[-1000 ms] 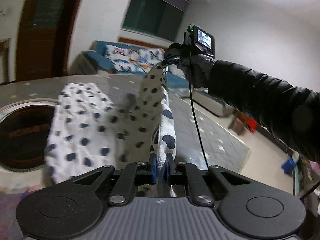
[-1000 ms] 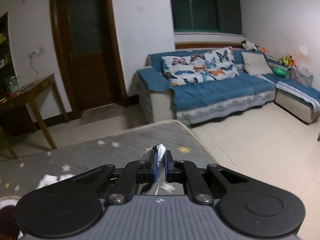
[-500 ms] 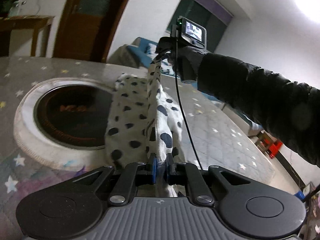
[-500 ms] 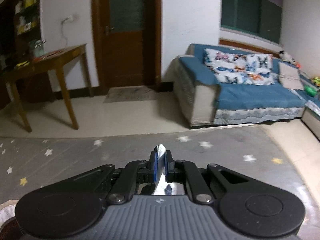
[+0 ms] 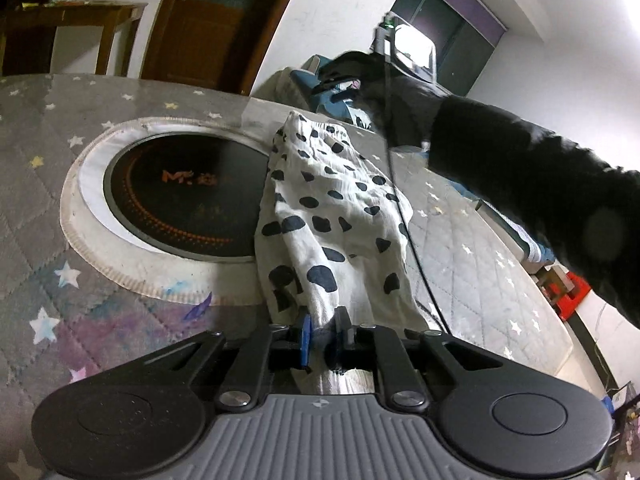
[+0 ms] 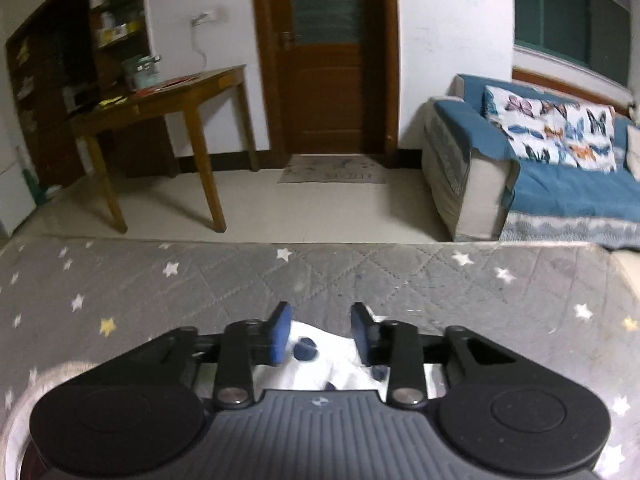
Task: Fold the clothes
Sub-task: 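Lift the held edges with both grippers and fold the pants in half lengthwise, then open both grippers and release the folded pants onto the table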
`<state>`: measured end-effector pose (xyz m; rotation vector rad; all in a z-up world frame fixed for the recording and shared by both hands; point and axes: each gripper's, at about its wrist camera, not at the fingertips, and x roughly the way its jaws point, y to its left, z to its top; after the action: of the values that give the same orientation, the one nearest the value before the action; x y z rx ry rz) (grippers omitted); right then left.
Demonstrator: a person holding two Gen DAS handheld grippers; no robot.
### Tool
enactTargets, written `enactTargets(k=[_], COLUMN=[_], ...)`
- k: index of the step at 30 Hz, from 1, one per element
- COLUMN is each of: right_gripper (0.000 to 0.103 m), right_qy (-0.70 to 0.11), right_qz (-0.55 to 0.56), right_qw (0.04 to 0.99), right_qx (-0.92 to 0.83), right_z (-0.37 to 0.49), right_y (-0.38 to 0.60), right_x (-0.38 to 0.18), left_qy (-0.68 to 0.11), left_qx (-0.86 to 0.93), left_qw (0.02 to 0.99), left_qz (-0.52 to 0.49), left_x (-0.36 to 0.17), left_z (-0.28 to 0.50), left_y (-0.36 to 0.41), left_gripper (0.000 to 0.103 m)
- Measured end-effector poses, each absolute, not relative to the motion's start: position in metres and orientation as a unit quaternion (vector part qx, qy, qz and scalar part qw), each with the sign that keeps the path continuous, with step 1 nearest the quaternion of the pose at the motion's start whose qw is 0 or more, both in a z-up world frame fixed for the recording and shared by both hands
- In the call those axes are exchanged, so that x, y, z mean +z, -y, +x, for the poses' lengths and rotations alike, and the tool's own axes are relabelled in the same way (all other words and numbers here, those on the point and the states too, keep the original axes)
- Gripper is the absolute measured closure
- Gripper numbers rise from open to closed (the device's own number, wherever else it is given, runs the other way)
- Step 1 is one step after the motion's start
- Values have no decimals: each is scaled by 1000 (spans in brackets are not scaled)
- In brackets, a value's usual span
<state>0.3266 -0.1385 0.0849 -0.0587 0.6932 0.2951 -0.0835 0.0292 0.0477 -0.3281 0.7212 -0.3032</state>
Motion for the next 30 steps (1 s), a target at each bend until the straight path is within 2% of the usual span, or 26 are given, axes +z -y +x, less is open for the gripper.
enactTargets(k=[2, 4, 6, 9, 11, 13, 18, 26, 30], right_gripper=[64, 57, 50, 43, 35, 33, 26, 20, 16], right_qy=[-342, -348, -355, -372, -377, -378, -368, -373, -354], right_qz=[-47, -62, -80, -106, -120, -121, -105, -118, -126], right_qw=[926, 919, 912, 897, 889, 883, 873, 862, 870], right_qx=[156, 173, 190, 214, 231, 251, 304, 322, 319], right_z=[317, 306, 291, 262, 239, 216, 166, 136, 122], right_y=[148, 157, 165, 174, 178, 183, 192, 197, 201], right_x=[90, 93, 92, 84, 76, 70, 61, 32, 37], left_qy=[-346, -342, -339, -332, -327, -321, -306, -312, -335], left_qx=[-144, -140, -133, -123, -119, -117, -111, -73, -69], left_qw=[914, 916, 919, 923, 926, 930, 936, 937, 928], left_qz=[-157, -155, -152, -149, -145, -139, -131, -140, -151], left_x=[50, 50, 52, 56, 59, 64, 71, 68, 56], left_z=[-85, -89, -92, -96, -97, -99, -96, -85, -79], left_y=[-29, -30, -31, -32, -32, -30, -23, -26, -28], left_gripper=[87, 74, 69, 54, 54, 49, 49, 50, 49])
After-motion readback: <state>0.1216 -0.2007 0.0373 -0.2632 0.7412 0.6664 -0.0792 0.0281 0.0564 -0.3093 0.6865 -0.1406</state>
